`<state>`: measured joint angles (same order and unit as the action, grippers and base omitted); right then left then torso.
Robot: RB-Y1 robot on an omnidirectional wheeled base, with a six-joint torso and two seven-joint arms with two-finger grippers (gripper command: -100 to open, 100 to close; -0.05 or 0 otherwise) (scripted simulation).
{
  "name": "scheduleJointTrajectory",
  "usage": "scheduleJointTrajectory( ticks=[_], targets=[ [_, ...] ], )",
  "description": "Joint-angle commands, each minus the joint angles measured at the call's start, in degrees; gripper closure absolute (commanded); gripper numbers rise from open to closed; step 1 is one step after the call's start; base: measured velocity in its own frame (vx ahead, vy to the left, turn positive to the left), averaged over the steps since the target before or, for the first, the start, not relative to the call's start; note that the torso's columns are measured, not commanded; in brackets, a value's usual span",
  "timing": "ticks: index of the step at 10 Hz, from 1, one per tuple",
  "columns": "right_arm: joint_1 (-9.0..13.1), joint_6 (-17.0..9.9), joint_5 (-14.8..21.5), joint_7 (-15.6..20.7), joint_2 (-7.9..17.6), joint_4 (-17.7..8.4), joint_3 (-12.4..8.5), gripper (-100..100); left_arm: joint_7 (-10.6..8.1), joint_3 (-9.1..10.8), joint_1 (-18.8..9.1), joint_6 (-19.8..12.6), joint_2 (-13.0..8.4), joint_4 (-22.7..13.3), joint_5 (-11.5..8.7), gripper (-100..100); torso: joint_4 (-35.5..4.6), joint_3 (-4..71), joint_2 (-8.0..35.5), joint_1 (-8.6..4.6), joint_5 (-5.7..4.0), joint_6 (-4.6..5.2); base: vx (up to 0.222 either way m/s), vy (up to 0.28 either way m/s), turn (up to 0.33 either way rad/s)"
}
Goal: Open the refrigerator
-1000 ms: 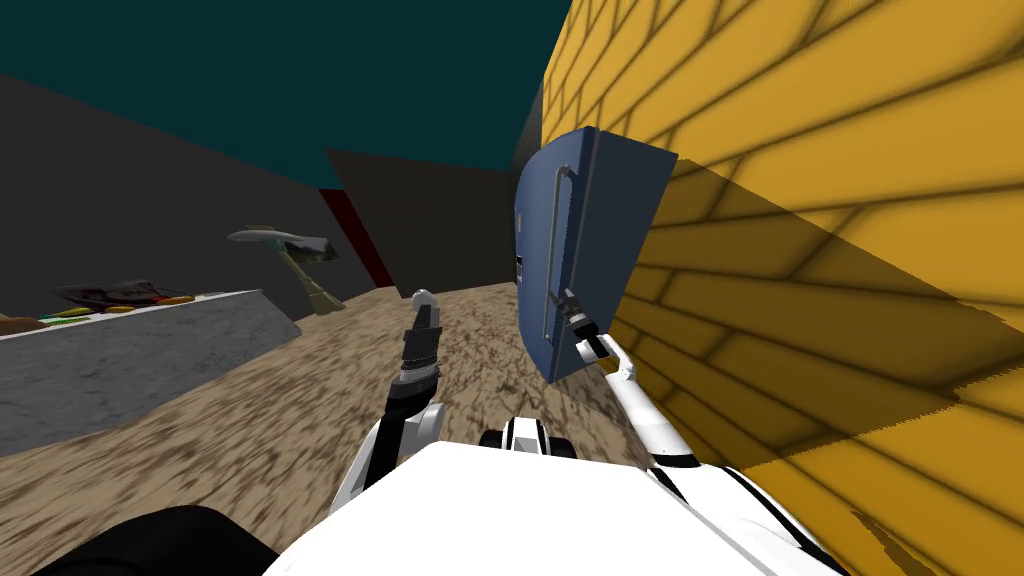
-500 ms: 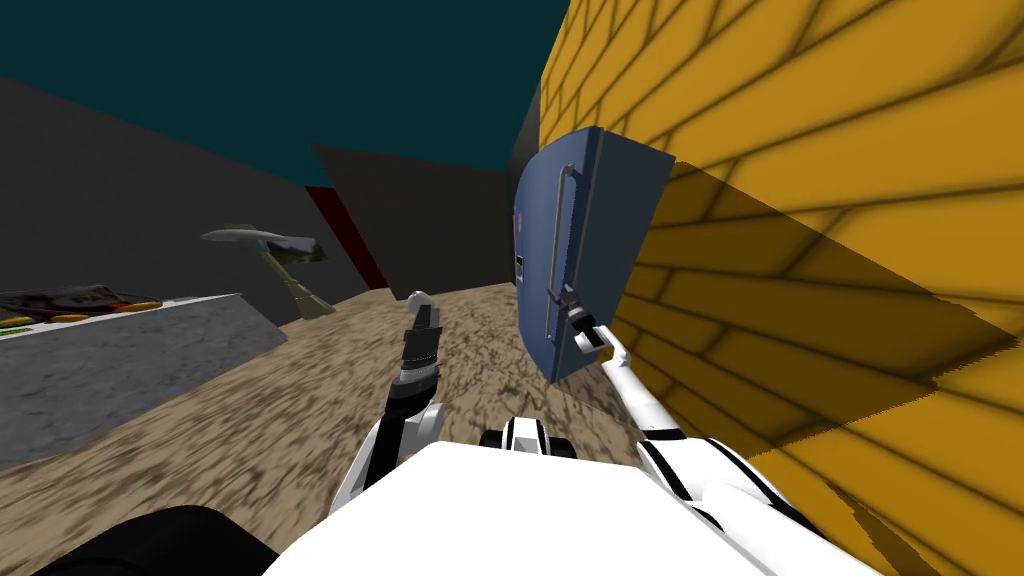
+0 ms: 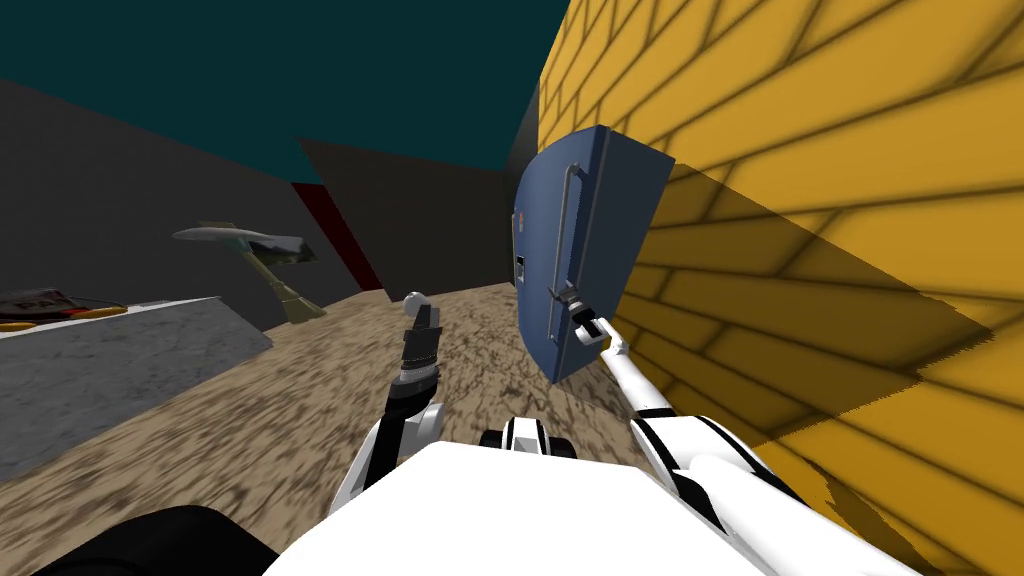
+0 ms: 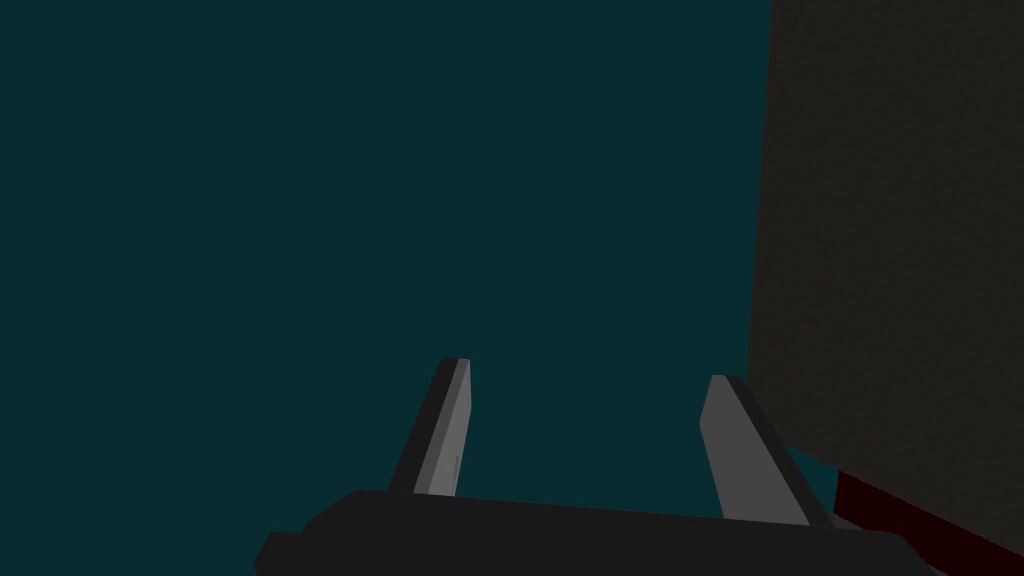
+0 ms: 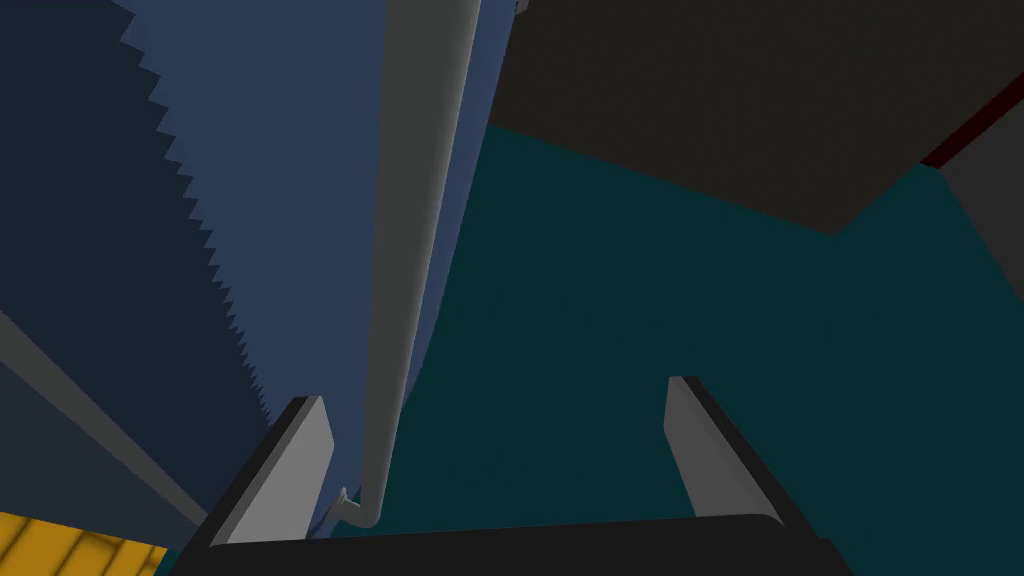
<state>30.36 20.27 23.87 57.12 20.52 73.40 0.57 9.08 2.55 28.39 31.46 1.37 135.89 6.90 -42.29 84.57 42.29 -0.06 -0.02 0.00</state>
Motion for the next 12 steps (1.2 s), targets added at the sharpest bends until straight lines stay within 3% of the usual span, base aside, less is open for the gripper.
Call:
scheduleJointTrajectory(
  ticks=[1,3,4,8,12],
  targets=[
    [2.6,-0.4,2.0,3.7,0.8,-3.4,-0.4,-100,0.00,0.00,0.0,0.0,0.0,0.0,0.0,0,0.0,0.0,0.0,0.13,0.04,0.00,0.019,0.070,-0.028],
    [6.0,-1.0,4.7,7.4,1.8,-7.6,-0.9,-100,0.00,0.00,0.0,0.0,0.0,0.0,0.0,0,0.0,0.0,0.0,0.02,0.01,0.00,0.009,0.065,-0.043],
    [6.0,-1.0,4.7,7.9,1.8,-7.6,-0.9,-100,0.00,0.00,0.0,0.0,0.0,0.0,0.0,0,0.0,0.0,0.0,0.08,0.02,0.00,0.021,0.062,-0.024],
    [11.7,-2.0,9.4,14.9,3.6,-14.8,-1.9,-100,0.00,0.00,0.0,0.0,0.0,0.0,0.0,0,0.0,0.0,0.0,0.07,0.03,-0.01,0.013,0.071,-0.045],
    [15.7,-2.7,12.7,20.2,5.3,-19.8,-2.5,-100,0.00,0.00,0.0,0.0,0.0,0.0,0.0,0,0.0,0.0,0.0,0.04,0.02,0.00,0.017,0.067,-0.034]
  ],
)
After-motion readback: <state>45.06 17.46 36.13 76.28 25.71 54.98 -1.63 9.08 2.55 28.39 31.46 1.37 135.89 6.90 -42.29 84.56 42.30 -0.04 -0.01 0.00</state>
